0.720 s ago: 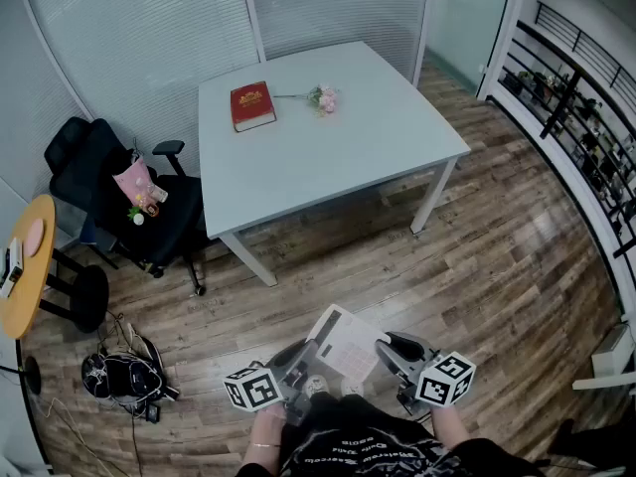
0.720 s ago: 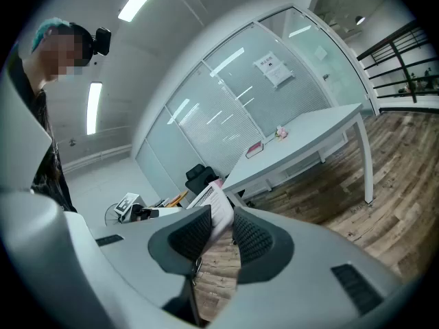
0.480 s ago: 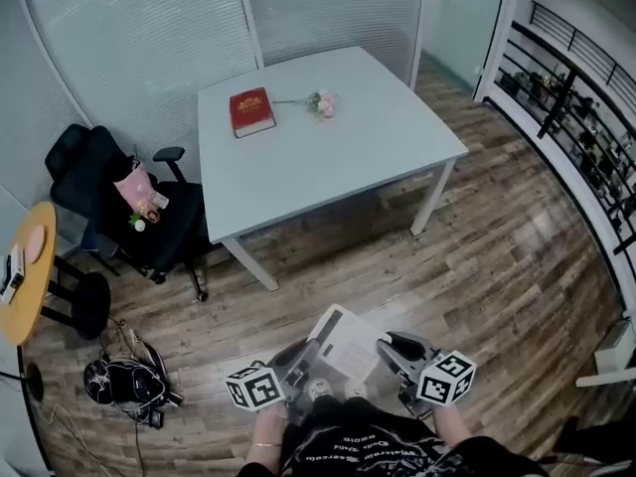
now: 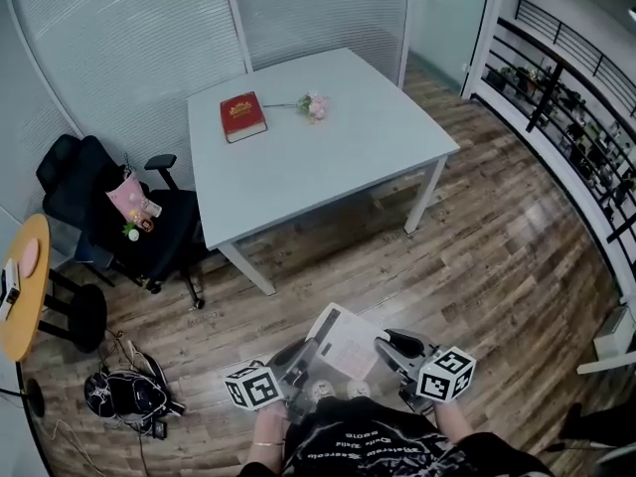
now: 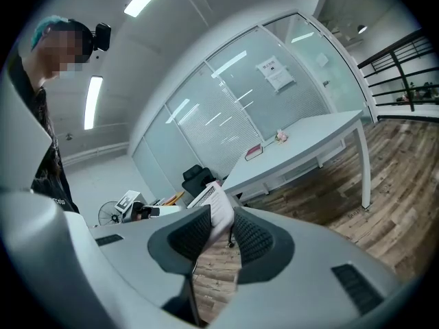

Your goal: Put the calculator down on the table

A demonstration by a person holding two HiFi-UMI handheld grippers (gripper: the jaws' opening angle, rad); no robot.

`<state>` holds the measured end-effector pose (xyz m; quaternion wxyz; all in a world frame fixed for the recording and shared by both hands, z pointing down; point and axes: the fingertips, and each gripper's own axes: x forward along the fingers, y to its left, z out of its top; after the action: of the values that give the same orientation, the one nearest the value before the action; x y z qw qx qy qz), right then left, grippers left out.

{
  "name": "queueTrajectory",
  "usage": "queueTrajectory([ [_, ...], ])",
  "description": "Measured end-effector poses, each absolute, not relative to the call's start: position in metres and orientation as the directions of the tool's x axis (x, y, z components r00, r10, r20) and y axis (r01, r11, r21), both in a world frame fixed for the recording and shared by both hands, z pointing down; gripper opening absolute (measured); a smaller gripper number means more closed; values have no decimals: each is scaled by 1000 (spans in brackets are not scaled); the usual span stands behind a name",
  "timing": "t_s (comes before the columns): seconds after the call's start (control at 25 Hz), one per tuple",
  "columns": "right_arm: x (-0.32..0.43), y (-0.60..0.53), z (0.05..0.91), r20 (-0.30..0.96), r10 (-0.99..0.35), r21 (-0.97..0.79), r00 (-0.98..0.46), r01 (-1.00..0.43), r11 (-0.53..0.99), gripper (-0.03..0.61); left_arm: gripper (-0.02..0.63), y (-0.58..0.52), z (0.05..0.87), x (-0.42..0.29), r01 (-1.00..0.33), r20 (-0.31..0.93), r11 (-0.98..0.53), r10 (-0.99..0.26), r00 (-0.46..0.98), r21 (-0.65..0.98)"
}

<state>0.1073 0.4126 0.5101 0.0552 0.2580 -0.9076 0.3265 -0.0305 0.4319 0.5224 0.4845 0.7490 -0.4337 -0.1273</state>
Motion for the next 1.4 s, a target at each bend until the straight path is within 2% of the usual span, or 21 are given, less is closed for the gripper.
queueTrajectory([
  [0.76,65,412,517,291,-551,-478,-782,-618,624,119,69,419,526,-76,-544,228,-213,-742,631,811],
  [1.4,63,349,533,318,-491,-478,-811,-584,656,120,71,366,541,-76,-571,272,-135,-777,568,809],
])
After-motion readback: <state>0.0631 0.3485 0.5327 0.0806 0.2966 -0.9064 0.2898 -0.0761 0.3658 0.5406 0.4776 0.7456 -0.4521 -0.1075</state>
